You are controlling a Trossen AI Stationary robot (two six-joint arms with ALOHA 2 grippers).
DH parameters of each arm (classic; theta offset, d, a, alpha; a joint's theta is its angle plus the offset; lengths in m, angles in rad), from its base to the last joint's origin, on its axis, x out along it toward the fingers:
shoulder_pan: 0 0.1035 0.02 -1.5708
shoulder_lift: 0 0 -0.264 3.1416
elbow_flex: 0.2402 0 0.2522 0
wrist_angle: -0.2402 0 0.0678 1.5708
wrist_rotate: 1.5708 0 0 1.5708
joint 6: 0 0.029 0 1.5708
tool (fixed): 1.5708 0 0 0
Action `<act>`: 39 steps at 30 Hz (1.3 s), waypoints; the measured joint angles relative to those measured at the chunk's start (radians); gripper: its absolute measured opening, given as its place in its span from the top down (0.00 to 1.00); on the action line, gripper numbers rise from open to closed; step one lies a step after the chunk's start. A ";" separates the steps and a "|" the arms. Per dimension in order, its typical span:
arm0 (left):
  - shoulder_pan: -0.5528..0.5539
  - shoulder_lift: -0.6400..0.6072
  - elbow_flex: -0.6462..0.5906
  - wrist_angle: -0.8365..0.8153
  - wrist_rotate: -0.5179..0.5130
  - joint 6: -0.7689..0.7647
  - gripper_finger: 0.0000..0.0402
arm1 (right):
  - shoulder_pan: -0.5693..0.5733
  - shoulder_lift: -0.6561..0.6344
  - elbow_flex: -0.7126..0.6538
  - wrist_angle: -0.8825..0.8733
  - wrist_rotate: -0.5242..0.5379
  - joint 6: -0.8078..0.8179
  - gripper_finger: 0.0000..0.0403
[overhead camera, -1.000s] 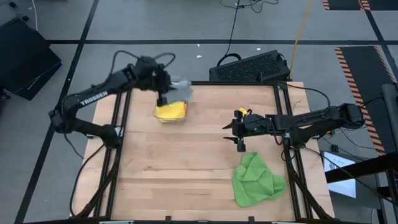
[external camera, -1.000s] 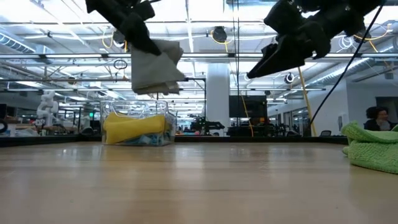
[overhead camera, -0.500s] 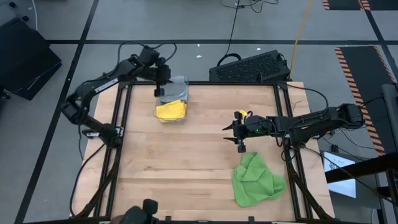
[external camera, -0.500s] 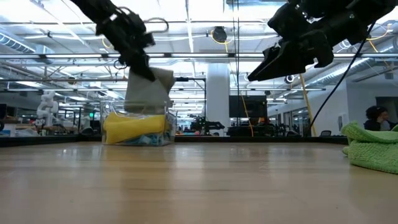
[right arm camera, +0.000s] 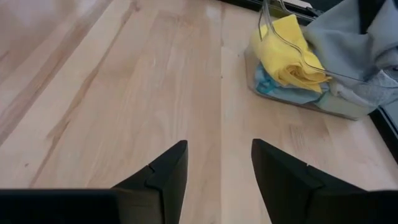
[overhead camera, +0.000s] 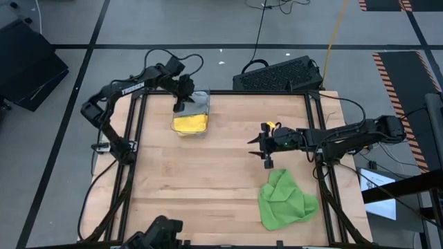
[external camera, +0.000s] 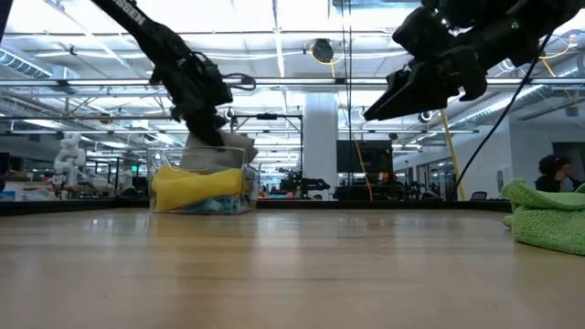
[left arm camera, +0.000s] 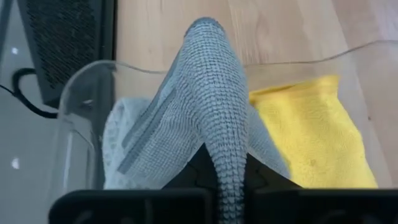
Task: Fold microfiber towels
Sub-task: Put the gray towel into the transparent bin
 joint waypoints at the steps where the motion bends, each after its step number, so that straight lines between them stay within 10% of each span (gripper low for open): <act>1: 0.006 0.008 0.000 -0.001 0.013 -0.005 0.95 | -0.003 0.000 0.000 0.000 0.000 0.000 0.58; 18: 0.052 0.042 0.000 0.067 0.040 -0.176 0.92 | -0.020 0.000 0.000 0.000 -0.001 -0.019 0.58; 30: -0.026 0.029 0.018 0.122 -0.194 -0.218 0.45 | -0.020 0.000 0.000 0.000 -0.001 -0.020 0.58; 39: -0.105 0.019 0.125 0.075 -0.429 -0.240 0.33 | -0.020 0.000 0.000 0.000 -0.001 -0.018 0.58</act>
